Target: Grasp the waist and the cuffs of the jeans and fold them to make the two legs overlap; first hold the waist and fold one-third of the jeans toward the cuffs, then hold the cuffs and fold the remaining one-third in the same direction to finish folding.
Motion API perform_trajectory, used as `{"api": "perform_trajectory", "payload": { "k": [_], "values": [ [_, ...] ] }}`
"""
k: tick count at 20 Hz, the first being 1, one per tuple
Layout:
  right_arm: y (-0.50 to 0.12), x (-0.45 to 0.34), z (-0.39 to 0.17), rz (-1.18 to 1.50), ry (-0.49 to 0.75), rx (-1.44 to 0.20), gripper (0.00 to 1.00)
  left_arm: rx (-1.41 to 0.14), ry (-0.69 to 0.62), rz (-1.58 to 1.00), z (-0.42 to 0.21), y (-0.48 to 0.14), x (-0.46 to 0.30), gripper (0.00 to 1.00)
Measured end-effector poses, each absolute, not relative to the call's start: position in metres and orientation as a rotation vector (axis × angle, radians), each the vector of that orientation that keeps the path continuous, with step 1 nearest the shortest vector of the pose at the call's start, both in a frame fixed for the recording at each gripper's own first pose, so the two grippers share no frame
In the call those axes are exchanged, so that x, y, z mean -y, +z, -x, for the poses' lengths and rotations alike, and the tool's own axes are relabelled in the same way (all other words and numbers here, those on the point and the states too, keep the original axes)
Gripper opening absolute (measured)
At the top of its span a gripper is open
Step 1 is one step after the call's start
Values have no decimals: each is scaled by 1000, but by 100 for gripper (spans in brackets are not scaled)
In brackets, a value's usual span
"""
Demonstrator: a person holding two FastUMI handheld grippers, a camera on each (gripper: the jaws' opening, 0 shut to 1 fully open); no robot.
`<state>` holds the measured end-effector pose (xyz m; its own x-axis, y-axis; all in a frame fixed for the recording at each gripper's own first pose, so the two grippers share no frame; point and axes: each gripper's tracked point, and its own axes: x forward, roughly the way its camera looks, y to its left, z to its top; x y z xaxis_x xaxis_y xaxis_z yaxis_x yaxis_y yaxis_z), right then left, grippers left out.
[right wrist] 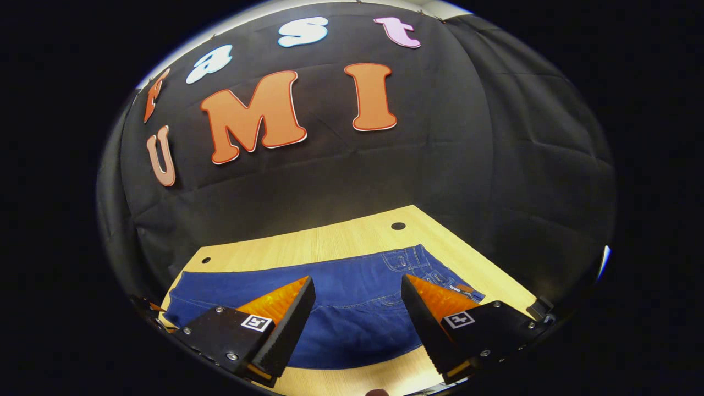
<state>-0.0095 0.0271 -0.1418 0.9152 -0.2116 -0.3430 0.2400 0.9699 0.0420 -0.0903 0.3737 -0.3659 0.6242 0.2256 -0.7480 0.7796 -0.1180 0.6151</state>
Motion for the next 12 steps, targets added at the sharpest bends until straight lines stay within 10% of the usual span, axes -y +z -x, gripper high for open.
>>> {"api": "perform_trajectory", "payload": {
  "k": [9, 12],
  "values": [
    [-139, -39, 7, -71, -234, -328, 98, -740, -575, -1719, 28, -391, -373, 81],
    [-139, -29, 6, -25, -241, -328, 98, -671, -586, -1831, 38, -406, -373, 25]
  ]
}}
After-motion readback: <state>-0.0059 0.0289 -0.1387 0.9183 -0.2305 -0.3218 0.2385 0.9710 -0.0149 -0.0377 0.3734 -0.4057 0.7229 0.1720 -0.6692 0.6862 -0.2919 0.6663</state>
